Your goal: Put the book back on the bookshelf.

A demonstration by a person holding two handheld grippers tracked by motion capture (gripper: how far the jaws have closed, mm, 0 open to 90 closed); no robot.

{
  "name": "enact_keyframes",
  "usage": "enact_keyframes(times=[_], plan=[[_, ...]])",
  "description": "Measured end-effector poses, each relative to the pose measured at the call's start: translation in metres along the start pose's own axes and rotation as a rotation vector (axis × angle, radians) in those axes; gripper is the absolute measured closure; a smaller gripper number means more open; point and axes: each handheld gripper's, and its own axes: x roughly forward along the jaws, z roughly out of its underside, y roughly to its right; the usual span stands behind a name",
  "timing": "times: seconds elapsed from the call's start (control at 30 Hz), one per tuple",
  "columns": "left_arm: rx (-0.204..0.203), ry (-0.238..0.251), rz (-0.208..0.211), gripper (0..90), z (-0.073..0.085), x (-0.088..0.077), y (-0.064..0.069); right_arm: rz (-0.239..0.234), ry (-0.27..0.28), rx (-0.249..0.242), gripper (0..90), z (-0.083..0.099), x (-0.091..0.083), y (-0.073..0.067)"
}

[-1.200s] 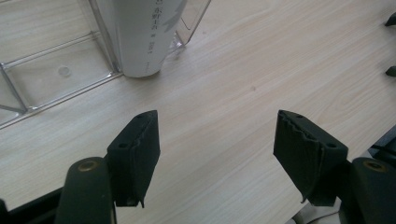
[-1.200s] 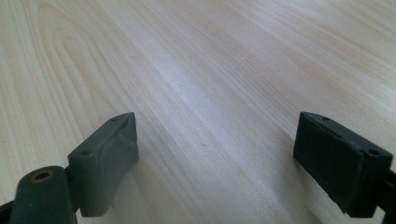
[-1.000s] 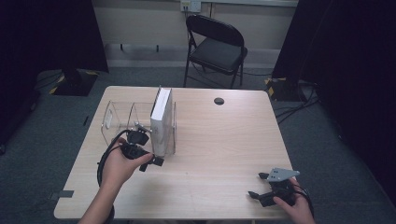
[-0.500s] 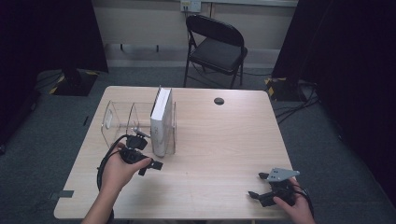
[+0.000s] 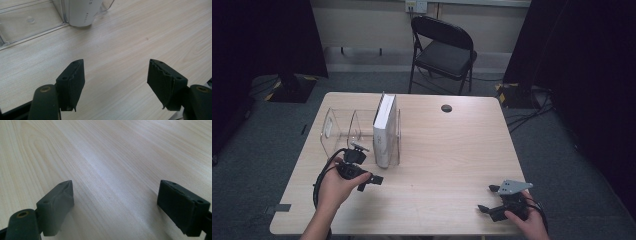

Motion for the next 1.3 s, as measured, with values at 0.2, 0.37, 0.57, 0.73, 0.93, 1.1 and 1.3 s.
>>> enact_keyframes(times=[0.2,0.37,0.57,0.73,0.93,1.1,1.3], plan=[[-0.015,0.012,0.005,30.2,0.006,0.004,-0.005,0.0,0.0,0.0,13.2,0.0,0.0,0.0],[-0.031,0.007,0.004,30.0,0.012,0.007,-0.013,0.0,0.0,0.0,13.2,0.0,0.0,0.0],[-0.036,0.014,0.001,30.0,0.018,0.011,-0.019,0.0,0.0,0.0,13.2,0.0,0.0,0.0],[-0.038,0.012,0.004,29.8,0.022,0.013,-0.024,0.0,0.0,0.0,13.2,0.0,0.0,0.0],[-0.051,0.023,0.003,29.3,0.029,0.014,-0.028,0.0,0.0,0.0,13.2,0.0,0.0,0.0],[-0.051,0.035,-0.005,29.1,0.034,0.013,-0.032,0.0,0.0,0.0,13.2,0.0,0.0,0.0],[-0.056,0.039,-0.011,28.6,0.037,0.012,-0.037,0.0,0.0,0.0,13.2,0.0,0.0,0.0]])
